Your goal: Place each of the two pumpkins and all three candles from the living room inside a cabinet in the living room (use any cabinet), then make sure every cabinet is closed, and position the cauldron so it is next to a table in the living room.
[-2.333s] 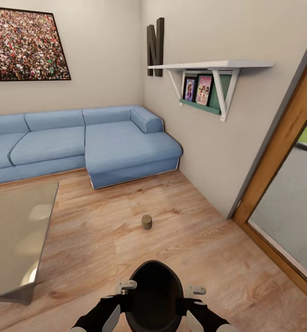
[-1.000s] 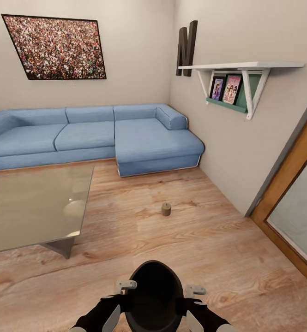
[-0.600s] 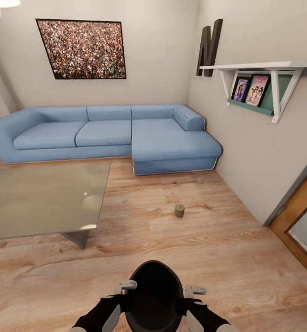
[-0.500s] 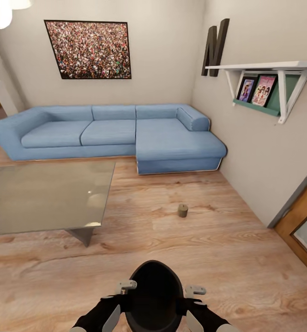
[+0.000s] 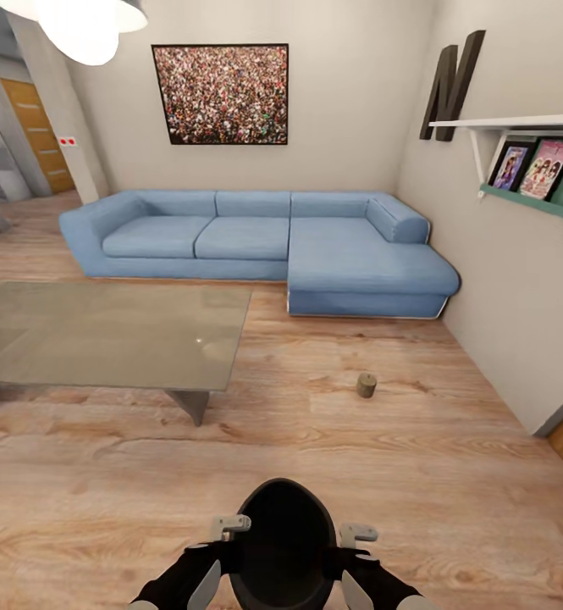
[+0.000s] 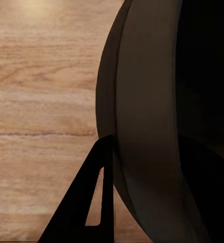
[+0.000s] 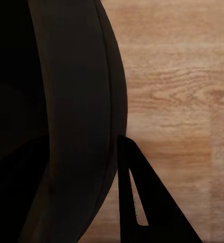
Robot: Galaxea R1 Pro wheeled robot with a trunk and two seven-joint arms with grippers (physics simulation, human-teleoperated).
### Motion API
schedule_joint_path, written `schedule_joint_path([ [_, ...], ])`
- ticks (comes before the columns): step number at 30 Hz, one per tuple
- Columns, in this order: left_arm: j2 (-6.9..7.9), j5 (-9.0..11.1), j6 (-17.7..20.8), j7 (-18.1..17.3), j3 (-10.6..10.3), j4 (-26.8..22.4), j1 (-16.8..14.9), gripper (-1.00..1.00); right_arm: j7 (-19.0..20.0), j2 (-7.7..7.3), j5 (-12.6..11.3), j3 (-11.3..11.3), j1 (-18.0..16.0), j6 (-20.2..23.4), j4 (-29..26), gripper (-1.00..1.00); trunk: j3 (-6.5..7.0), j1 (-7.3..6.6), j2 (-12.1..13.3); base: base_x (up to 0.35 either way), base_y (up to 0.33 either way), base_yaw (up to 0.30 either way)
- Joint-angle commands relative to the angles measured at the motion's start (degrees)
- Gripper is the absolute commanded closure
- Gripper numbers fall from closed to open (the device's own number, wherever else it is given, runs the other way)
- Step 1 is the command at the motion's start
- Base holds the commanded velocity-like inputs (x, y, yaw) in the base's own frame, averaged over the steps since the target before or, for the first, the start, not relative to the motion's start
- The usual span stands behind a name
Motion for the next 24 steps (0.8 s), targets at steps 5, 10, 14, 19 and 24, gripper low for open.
schedule_joint_path([
  [5, 0.00, 2.0, 0.3, 0.2, -0.9, 0.0, 0.0, 1.00, 1.5, 0.01, -0.7, 0.6, 0.0, 0.3, -0.6, 1.00, -0.04, -0.01, 0.0, -0.010, 0.000, 0.287],
  [10, 0.00, 2.0, 0.3, 0.2, -0.9, 0.0, 0.0, 1.00, 1.5, 0.01, -0.7, 0.6, 0.0, 0.3, -0.6, 1.00, -0.04, -0.01, 0.0, -0.001, 0.000, 0.287],
  [14, 0.00, 2.0, 0.3, 0.2, -0.9, 0.0, 0.0, 1.00, 1.5, 0.01, -0.7, 0.6, 0.0, 0.3, -0.6, 1.00, -0.04, -0.01, 0.0, -0.024, 0.000, 0.286],
  [19, 0.00, 2.0, 0.3, 0.2, -0.9, 0.0, 0.0, 1.00, 1.5, 0.01, -0.7, 0.6, 0.0, 0.3, -0.6, 1.00, -0.04, -0.01, 0.0, -0.145, 0.000, 0.286],
  [24, 0.00, 2.0, 0.3, 0.2, -0.9, 0.0, 0.0, 1.00, 1.5, 0.01, -0.7, 0.6, 0.0, 0.3, -0.6, 1.00, -0.04, -0.01, 0.0, -0.107, 0.000, 0.287],
])
